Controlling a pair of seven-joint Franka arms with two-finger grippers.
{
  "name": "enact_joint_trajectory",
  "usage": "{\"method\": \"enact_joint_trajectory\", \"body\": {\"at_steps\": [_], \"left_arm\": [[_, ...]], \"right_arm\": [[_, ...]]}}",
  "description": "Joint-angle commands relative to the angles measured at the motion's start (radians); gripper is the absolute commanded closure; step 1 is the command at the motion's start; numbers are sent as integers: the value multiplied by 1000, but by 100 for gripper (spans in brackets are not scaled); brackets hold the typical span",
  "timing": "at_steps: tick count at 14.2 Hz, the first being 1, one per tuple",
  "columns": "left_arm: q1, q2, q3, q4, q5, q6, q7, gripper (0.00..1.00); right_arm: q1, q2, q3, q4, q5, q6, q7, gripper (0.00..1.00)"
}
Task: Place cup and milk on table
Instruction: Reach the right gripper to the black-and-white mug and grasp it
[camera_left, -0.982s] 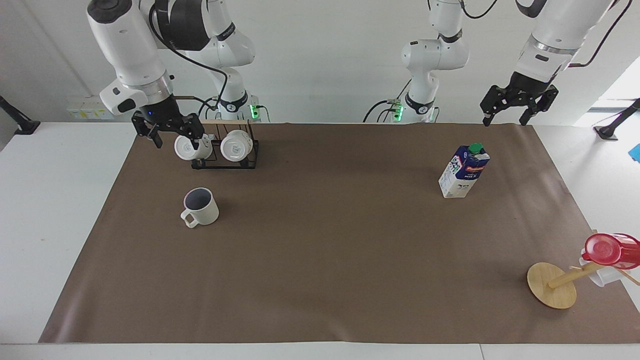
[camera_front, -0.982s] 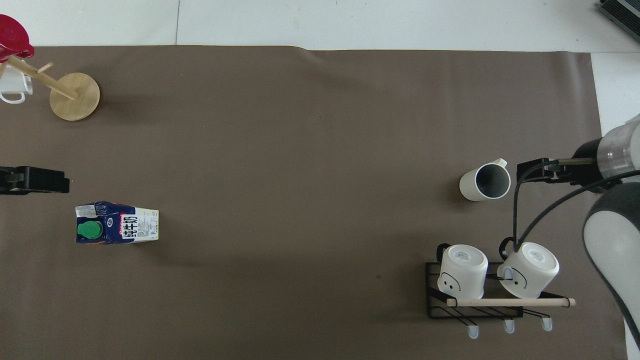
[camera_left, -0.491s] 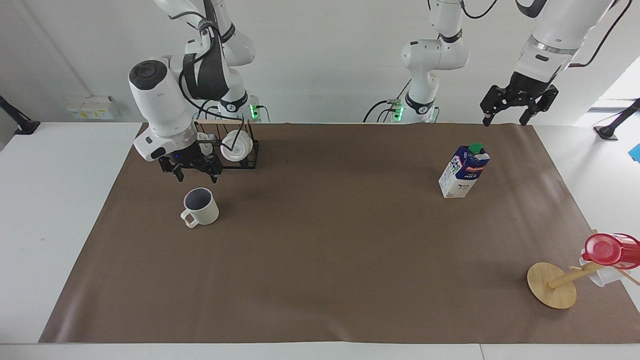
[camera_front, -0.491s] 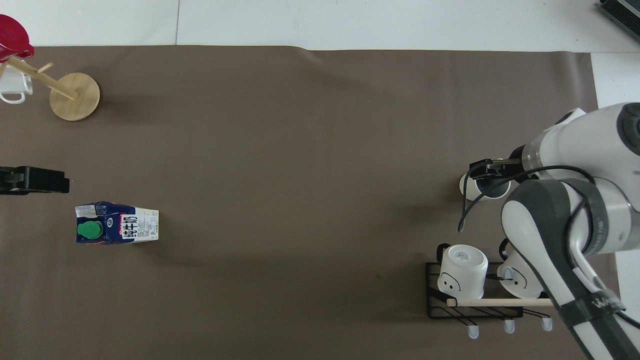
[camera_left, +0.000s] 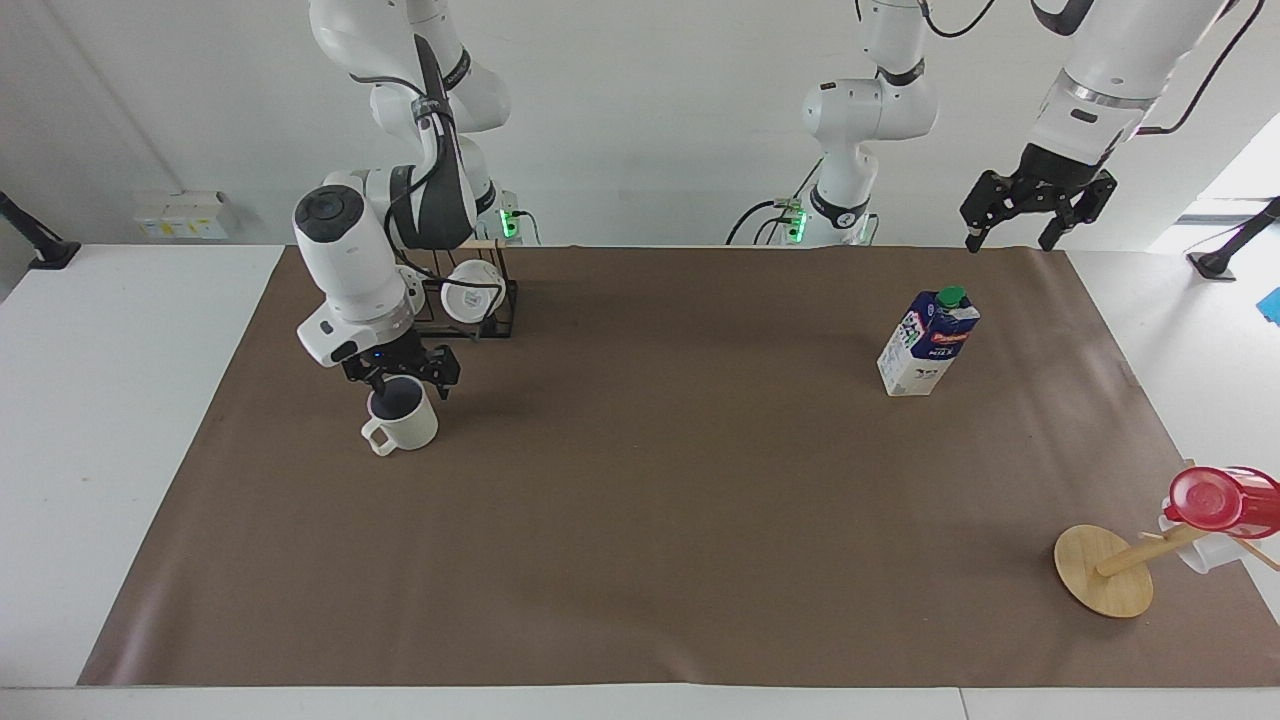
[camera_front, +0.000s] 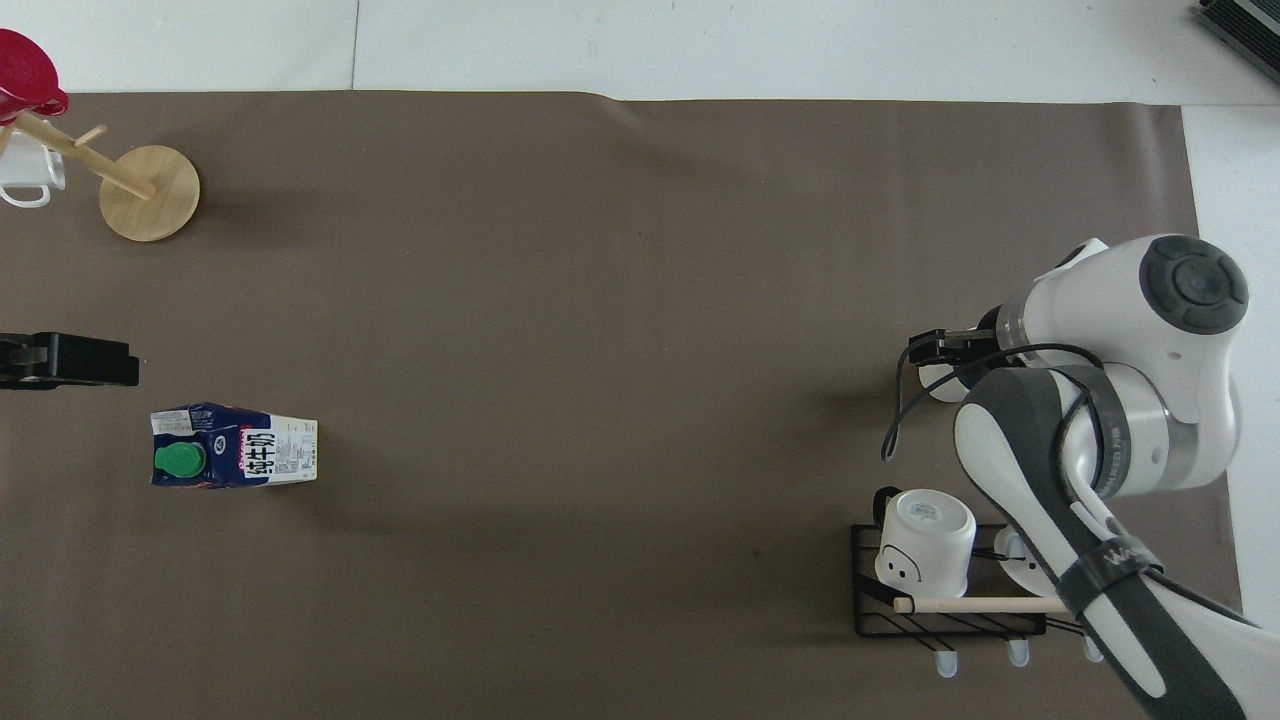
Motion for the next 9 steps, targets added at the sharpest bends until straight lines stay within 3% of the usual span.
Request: {"method": "enact_joint_trajectory", "body": {"at_steps": [1, 9], "left_arm": [[13, -4, -4, 8, -16, -16, -3, 0], [13, -4, -4, 8, -16, -16, -2, 0]], "right_arm": [[-15, 14, 4, -48, -1, 76, 14, 0], [-15, 65, 4, -46, -1, 145, 38, 0]]}}
